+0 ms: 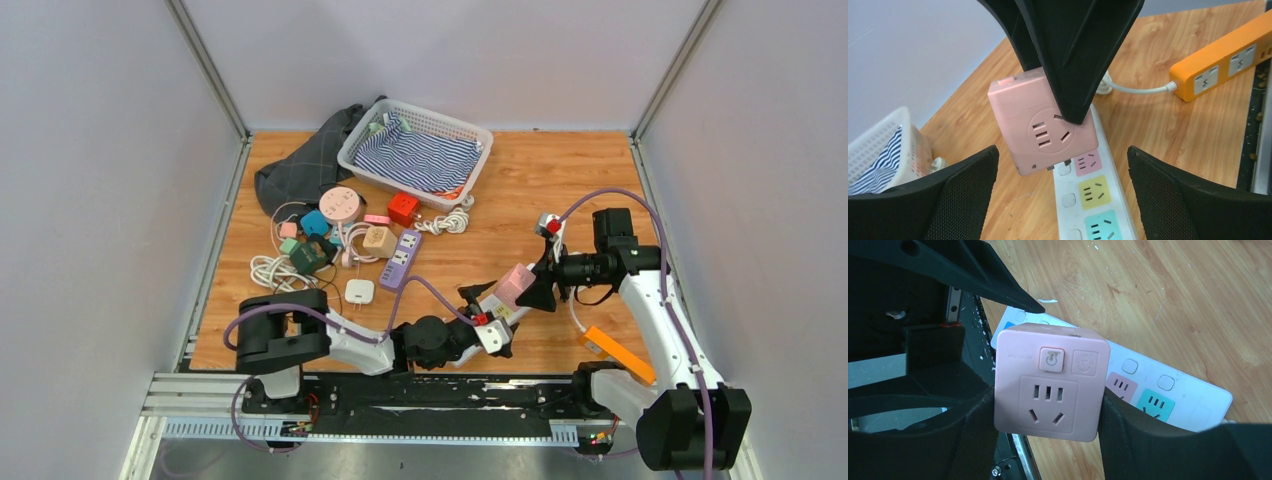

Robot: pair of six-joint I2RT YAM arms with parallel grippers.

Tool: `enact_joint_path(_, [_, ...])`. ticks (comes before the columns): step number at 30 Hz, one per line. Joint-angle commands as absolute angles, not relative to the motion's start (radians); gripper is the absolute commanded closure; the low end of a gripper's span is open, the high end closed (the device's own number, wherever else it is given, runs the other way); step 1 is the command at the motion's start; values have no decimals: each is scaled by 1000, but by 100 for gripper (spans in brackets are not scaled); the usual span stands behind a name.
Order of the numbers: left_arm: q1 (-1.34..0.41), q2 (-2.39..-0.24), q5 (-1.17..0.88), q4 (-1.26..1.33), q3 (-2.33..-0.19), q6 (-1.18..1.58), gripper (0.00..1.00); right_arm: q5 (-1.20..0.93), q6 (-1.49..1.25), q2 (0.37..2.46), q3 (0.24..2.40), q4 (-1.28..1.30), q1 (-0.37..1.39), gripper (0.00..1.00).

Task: Pull the plug off the socket
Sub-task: Place the plug at the center of the board.

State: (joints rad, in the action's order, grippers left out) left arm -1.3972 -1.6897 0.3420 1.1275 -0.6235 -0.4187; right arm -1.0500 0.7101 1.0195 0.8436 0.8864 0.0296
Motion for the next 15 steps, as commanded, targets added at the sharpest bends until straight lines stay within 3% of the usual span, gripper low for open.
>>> enact_joint_path(1, [-1416,-1760,447,1306,-660,-436,0,-1094,695,1008,873,895,15,100])
enact_joint_path(10, [-1419,-1830,568,1192,-782,-441,1,-1094,693,1009,873,894,14,100])
enact_joint_path(15, [-1419,-1859,589,1129,-832,-437,13,-1096,693,1008,873,894,14,100])
